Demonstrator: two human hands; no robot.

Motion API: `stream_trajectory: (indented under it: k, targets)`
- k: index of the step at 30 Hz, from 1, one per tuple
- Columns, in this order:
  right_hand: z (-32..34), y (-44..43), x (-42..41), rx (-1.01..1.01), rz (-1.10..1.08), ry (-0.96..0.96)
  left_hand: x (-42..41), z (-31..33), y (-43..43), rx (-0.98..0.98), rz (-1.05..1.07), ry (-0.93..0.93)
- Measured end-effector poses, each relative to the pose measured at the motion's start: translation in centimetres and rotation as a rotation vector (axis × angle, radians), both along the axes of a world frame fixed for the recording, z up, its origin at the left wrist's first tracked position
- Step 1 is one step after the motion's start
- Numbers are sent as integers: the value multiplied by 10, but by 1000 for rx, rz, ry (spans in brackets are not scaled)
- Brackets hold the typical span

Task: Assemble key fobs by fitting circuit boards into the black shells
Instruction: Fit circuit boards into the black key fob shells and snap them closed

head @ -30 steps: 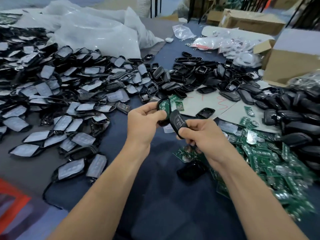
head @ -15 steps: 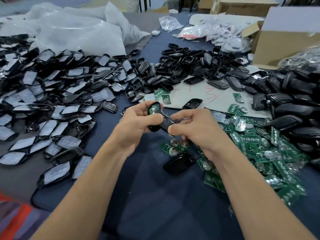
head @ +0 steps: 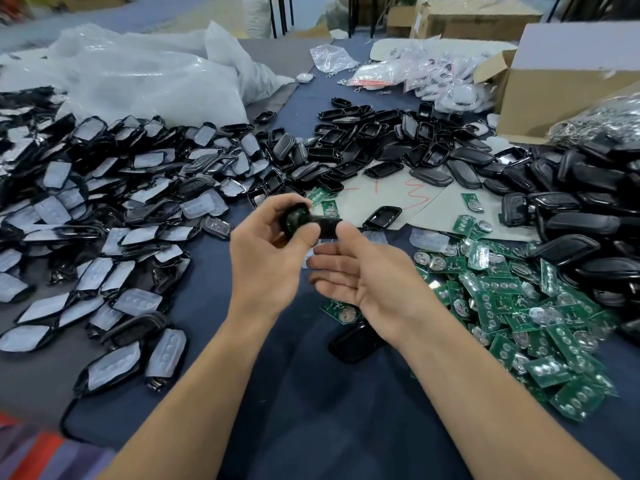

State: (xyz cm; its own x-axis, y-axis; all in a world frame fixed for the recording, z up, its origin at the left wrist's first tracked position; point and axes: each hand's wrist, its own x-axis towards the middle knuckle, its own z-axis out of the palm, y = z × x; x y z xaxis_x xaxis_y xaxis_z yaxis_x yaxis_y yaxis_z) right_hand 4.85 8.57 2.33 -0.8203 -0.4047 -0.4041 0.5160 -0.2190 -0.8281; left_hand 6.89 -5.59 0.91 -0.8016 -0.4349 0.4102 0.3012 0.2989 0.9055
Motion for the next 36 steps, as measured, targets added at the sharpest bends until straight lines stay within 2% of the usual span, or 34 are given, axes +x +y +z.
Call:
stream_trajectory:
  k: [4, 8, 14, 22, 25, 31, 36]
  targets:
    - [3, 3, -5, -149, -68, -128, 4, -4, 4, -191, -142, -3]
    - [2, 8, -10, -243, -91, -231, 4, -4, 0, -208, -248, -31]
    - [-3, 6, -14, -308, -187, -256, -3, -5, -2, -20, -367, -135]
    - [-2, 12, -16, -367, -181, -230, -6, -2, -2, 379, -215, -171]
    - [-3, 16, -17, -266, -167, -59, -7, -7, -5, 369, -99, -270]
    - [-13, 12, -13, 151, -87, 376, -4, -10, -1, 201, -63, -318]
    - [-16, 10, -9, 386, -88, 541, -3, -13, 1, 131, -65, -348]
